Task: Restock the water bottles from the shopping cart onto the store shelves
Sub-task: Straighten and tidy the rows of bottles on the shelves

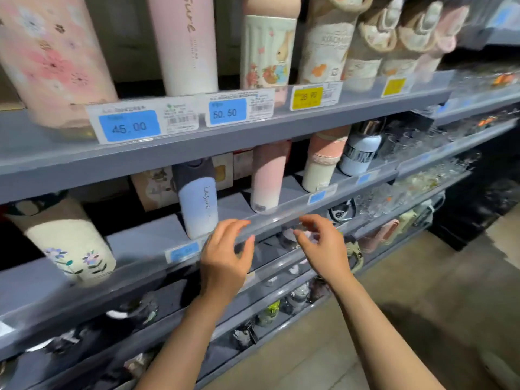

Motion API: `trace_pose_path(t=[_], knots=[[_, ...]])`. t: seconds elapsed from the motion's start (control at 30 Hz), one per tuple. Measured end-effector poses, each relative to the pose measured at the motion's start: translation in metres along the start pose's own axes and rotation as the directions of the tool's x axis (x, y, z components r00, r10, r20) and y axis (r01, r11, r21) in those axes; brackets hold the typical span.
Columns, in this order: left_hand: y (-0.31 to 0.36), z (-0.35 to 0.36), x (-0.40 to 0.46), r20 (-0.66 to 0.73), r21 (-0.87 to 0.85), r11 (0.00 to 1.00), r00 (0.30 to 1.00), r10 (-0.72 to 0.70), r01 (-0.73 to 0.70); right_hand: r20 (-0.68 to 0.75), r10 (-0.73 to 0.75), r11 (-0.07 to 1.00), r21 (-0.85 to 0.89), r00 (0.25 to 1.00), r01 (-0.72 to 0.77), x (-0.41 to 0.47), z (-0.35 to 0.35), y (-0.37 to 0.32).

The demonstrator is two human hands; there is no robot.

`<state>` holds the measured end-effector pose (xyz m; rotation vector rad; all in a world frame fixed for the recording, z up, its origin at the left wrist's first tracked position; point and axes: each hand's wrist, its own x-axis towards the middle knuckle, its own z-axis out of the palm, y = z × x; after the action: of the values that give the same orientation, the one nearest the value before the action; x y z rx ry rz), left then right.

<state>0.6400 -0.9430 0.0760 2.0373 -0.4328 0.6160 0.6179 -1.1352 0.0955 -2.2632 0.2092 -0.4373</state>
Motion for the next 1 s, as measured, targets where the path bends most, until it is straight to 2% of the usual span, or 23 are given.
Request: trace_pose_path(t=[0.07, 0.2, 0.43, 0.57, 0.77, 0.87, 1.0], knots=[[0.008, 0.015, 0.014, 0.055, -0.026, 0.999, 0.998, -0.037, 0.038, -0.015, 0.104, 0.995, -0.002, 0.994, -0.104, 0.004, -0.021, 0.013], [0.016, 0.038, 0.048, 0.009, -0.12, 0.976, 0.983, -0.184, 0.184, -0.106, 0.184, 0.983, 0.003, 0.977, -0.185, 0.027, -0.047, 0.028], [0.002, 0.078, 0.098, 0.013, -0.118, 0.916, 0.922, -0.386, 0.385, -0.342, 0.075, 0.986, 0.168, 0.937, -0.017, 0.123, -0.037, 0.048], [0.004, 0.096, 0.11, -0.038, -0.161, 0.855, 0.863, -0.504, 0.493, -0.416, -0.009, 0.98, 0.178, 0.909, 0.092, 0.176, -0.018, 0.05], [0.009, 0.111, 0.105, -0.243, -0.092, 0.871, 0.838, -0.489, 0.482, -0.274, -0.064, 0.957, 0.257, 0.96, 0.137, 0.2, -0.015, 0.072], [0.023, 0.125, 0.101, -0.355, -0.054, 0.873, 0.808, -0.47, 0.484, -0.1, -0.212, 0.893, 0.383, 0.972, 0.234, 0.206, -0.034, 0.088], [0.04, 0.15, 0.101, -0.549, 0.111, 0.827, 0.728, -0.412, 0.552, 0.188, -0.364, 0.818, 0.533, 0.912, 0.216, 0.227, -0.059, 0.104]])
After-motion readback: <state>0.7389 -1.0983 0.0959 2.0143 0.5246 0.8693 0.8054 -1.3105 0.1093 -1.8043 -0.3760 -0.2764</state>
